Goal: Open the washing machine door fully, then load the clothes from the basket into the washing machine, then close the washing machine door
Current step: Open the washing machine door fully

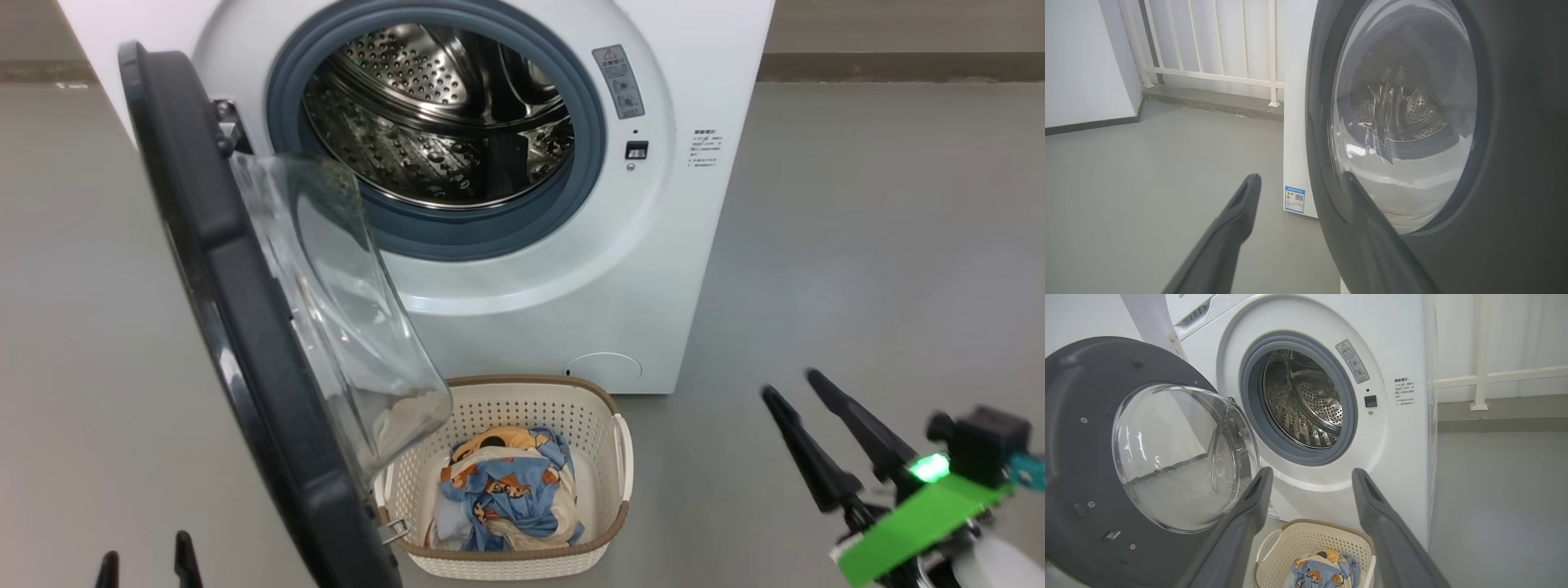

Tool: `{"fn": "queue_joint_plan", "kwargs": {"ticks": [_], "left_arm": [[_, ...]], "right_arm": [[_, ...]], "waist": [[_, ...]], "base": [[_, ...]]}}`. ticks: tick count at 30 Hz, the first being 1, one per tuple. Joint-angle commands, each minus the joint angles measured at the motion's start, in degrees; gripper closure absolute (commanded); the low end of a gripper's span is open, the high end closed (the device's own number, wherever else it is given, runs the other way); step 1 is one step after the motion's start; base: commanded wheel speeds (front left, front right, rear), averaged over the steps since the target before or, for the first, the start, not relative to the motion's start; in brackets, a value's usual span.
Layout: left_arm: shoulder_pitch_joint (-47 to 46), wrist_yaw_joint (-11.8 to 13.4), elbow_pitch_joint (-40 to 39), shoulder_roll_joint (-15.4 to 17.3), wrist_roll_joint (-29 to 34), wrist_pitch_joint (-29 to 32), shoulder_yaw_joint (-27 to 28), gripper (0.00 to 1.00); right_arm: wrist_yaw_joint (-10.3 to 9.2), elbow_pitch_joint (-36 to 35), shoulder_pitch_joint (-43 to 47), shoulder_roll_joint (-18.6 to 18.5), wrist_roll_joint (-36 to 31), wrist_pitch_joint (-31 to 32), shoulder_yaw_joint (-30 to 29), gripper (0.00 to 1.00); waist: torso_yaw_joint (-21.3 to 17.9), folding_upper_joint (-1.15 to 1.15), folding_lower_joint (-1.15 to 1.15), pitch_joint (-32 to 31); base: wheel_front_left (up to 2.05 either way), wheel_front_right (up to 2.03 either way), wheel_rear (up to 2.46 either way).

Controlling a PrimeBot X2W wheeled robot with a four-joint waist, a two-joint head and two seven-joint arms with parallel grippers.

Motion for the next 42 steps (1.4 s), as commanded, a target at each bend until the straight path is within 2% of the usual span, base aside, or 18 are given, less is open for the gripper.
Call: {"fn": "queue_joint_plan", "kwargs": {"ticks": [1, 5, 9, 13, 19, 27, 42], "left_arm": [[-0.80, -0.26, -1.57, 0.53, 0.40, -0.37, 2.36, 0.00], [-0.40, -0.28, -1.69, 0.53, 0.35, -0.37, 2.74, 0.00], [-0.25, -0.13, -1.75, 0.53, 0.26, -0.37, 2.77, 0.00], [0.04, -0.01, -1.77, 0.53, 0.16, -0.37, 2.80, 0.00], [0.54, -0.19, -1.69, 0.53, 0.01, -0.37, 2.76, 0.00], [0.64, -0.75, -1.16, 0.53, 0.11, -0.37, 2.70, 0.00], [0.40, -1.30, -1.21, 0.53, -0.20, -0.37, 4.04, 0.00]], "right_arm": [[0.10, -1.02, 2.45, 0.45, -2.16, -0.67, -1.84, 0.00], [0.10, -1.03, 8.57, 3.62, -10.95, -0.68, -9.71, 0.00], [0.10, -2.15, 14.06, 8.68, -16.04, -0.68, -17.25, 0.00], [0.10, -3.29, 18.51, 12.08, -22.66, -0.68, -23.04, 0.00], [0.10, -4.12, 22.23, 16.30, -28.77, -0.68, -29.32, 0.00], [0.10, -3.85, 23.11, 19.63, -32.75, -0.69, -32.67, 0.00], [0.10, -3.25, 22.72, 20.87, -35.52, -0.69, -35.41, 0.00]], "waist": [[-0.31, 0.00, 0.00, -0.10], [-0.80, 0.00, 0.00, -0.10], [-0.87, 0.00, 0.00, -0.22], [-1.00, 0.00, 0.00, -0.48], [-0.98, 0.00, 0.00, -0.86], [-1.03, 0.00, 0.00, -0.99], [-1.07, 0.00, 0.00, -0.88]], "base": [[0.00, 0.00, 0.00], [0.00, 0.00, 0.00], [0.00, 0.00, 0.00], [0.00, 0.00, 0.00], [0.00, 0.00, 0.00], [0.00, 0.00, 0.00], [0.00, 0.00, 0.00]]}}
